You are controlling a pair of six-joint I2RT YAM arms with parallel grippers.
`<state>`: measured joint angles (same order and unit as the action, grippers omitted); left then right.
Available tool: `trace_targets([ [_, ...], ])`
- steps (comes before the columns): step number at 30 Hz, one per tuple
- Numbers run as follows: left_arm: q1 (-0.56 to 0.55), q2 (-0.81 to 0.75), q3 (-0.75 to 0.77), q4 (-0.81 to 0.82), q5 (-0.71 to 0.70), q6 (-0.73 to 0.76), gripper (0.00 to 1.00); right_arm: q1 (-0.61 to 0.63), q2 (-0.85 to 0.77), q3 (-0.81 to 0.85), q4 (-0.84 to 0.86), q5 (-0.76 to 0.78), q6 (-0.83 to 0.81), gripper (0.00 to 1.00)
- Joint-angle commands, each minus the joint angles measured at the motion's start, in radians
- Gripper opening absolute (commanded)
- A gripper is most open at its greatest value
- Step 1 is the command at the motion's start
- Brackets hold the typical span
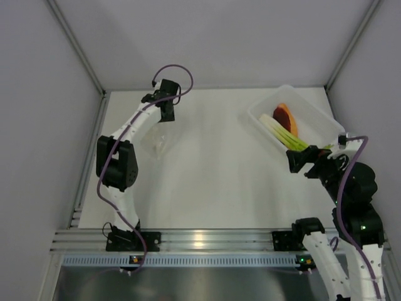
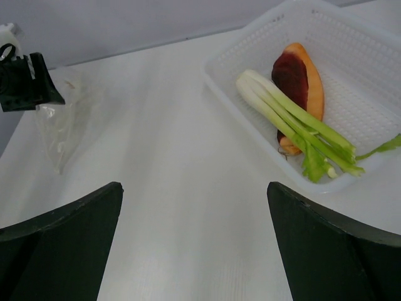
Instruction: Open the zip-top bag and remove the fake food
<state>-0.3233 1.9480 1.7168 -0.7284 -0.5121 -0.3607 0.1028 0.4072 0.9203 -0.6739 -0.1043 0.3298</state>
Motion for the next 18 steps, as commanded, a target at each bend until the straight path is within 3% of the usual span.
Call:
trace_targets([
  [1,0.001,0.006,0.078,0.0,0.121,-0.038,0.74,0.012,-0.005,0.048,-0.079,0.068,-0.057,0.99],
  [2,0.003,0.008,0.087,0.0,0.165,-0.04,0.98,0.014,-0.001,0.049,-0.079,0.064,-0.06,0.99],
  [8,0.006,-0.052,0.09,0.009,0.23,-0.081,0.99,0.012,0.033,0.061,-0.073,0.08,-0.104,0.99],
  [14,0.01,-0.191,0.011,0.133,0.443,-0.112,0.99,0.015,0.064,0.074,-0.079,0.063,-0.144,0.99],
  [18,0.017,-0.29,-0.054,0.142,0.495,-0.121,0.99,0.017,0.084,0.089,-0.085,0.04,-0.173,0.99],
])
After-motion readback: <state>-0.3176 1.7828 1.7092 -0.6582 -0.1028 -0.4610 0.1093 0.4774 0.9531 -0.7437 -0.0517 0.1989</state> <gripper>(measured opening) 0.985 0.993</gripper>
